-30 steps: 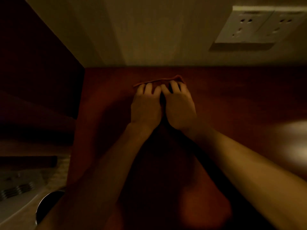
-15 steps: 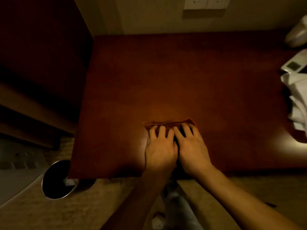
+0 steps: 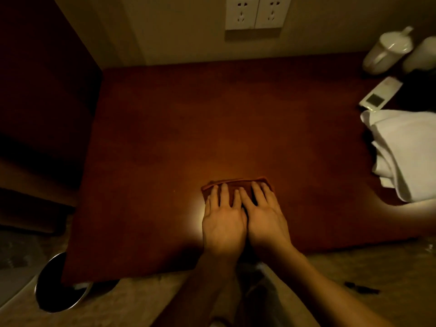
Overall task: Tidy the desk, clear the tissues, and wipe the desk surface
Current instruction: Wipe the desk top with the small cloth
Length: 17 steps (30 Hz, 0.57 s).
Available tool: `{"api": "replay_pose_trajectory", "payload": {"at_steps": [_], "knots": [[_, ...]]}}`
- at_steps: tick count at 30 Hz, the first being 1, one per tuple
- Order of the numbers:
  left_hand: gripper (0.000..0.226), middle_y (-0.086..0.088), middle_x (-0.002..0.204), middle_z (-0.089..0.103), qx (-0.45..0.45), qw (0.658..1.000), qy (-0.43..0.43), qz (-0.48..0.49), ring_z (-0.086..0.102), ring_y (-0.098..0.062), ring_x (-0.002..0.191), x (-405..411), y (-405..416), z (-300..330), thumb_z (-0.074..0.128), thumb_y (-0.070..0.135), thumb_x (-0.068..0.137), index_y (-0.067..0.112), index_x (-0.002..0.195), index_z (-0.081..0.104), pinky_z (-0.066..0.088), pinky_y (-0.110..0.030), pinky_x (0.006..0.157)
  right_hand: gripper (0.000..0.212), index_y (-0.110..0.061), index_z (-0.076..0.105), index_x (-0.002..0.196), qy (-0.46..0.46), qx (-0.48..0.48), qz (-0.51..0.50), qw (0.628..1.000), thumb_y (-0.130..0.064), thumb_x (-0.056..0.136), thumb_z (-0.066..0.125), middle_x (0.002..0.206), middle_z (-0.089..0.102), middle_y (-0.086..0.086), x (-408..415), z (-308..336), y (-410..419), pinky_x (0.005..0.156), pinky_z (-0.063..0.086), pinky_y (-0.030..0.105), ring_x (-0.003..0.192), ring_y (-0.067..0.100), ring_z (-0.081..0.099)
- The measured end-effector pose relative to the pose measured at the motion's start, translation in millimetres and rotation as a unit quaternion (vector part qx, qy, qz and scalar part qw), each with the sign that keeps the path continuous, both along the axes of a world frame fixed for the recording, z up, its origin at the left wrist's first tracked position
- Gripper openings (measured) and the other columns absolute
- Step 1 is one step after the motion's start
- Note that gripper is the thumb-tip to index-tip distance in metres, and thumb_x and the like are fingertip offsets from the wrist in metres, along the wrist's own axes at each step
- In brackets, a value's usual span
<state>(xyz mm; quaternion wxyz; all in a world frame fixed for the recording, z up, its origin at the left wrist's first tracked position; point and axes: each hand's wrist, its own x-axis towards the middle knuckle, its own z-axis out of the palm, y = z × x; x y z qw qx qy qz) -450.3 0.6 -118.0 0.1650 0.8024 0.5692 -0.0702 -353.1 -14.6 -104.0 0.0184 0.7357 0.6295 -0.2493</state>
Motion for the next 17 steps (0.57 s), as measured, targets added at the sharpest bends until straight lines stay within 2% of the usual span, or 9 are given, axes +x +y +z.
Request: {"api": "replay_pose_trajectory", "payload": {"at_steps": [5,9,12,17], "knots": [[0.054,-0.012,0.158,0.008,0.033,0.999,-0.012,0.013,0.002,-0.028,0.145,34,106,-5,0.028,0.037,0.098,0.023,0.149,0.015,0.008,-0.04,0.118,0.052,-0.027,0.014,0.151,-0.015,0.034,0.013,0.999,-0.034,0.101,0.028,0.161,0.001,0.006,36,-6,104,0.119,-0.004,0.037,0.147,0.026,-0.006],[0.049,-0.012,0.155,0.024,0.049,0.996,-0.065,0.043,0.015,-0.029,0.144,65,210,-12,0.028,0.039,0.097,0.023,0.143,0.035,0.016,-0.039,0.117,0.055,-0.023,0.018,0.151,-0.022,0.056,0.028,0.998,-0.034,0.099,0.032,0.16,0.009,0.011,70,-13,208,0.12,0.002,0.042,0.147,0.031,0.002],[0.063,-0.021,0.144,0.041,0.079,0.991,-0.094,0.053,0.032,-0.038,0.136,85,281,-12,0.017,0.042,0.087,0.016,0.132,0.053,0.027,-0.044,0.111,0.052,-0.023,0.026,0.148,-0.043,0.078,0.033,0.995,-0.036,0.098,0.032,0.157,0.02,0.012,93,-17,278,0.118,0.012,0.043,0.144,0.033,0.013],[0.048,-0.016,0.148,0.036,0.073,0.993,-0.087,0.042,0.028,-0.032,0.138,106,371,-7,0.032,0.033,0.093,0.019,0.137,0.047,0.027,-0.041,0.109,0.048,-0.024,0.036,0.143,-0.1,0.12,0.034,0.987,-0.035,0.096,0.036,0.148,0.034,0.011,112,-16,364,0.103,0.027,0.042,0.133,0.034,0.029]]}}
